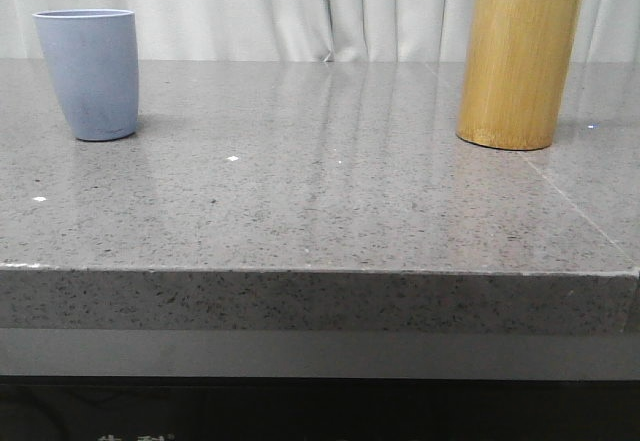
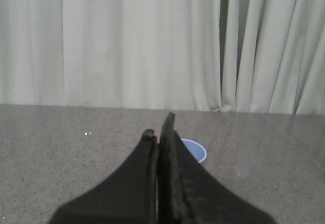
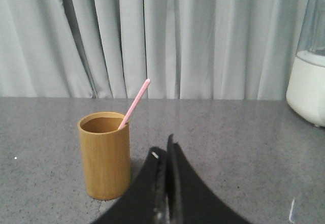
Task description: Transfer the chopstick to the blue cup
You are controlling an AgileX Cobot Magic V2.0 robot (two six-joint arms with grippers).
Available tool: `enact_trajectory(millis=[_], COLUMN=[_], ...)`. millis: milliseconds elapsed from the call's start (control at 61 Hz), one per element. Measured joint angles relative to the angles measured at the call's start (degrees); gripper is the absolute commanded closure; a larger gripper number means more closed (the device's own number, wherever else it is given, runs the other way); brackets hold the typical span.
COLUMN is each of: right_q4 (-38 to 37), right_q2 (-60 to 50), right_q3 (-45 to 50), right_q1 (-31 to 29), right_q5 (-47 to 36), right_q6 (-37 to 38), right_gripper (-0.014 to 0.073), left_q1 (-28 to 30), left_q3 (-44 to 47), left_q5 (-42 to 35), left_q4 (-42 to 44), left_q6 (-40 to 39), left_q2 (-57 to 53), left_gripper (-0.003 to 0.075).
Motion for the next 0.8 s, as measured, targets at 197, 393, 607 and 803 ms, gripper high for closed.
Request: enact_trajectory(millis=[197,393,607,803], right_q4=[0.0,0.0,0.0,0.4], right_q2=[11.1,18.9,24.5,26.9], right_q3=[-8.0,-8.5,-8.4,-8.4], right_q1=[0.0,0.0,0.0,0.0], right_q5=[9.4,12.0,14.3,16.9], right_q6=[0.0,0.0,0.0,-2.7], right_gripper=[0.0713,0.0713,0.0713,0.0515], left_q1=[0.0,0.0,0.0,0.0], left_q3=[-6.5,-6.6,-6.6,-6.6], left_q5=[8.1,9.7,9.9,10.0], left_q4=[0.0,0.0,0.0,0.0], left_q6=[0.0,0.0,0.0,0.0], left_q2=[9.3,14.8,20.0,24.0], left_gripper=[0.0739,0.0739,0.0739,0.0736])
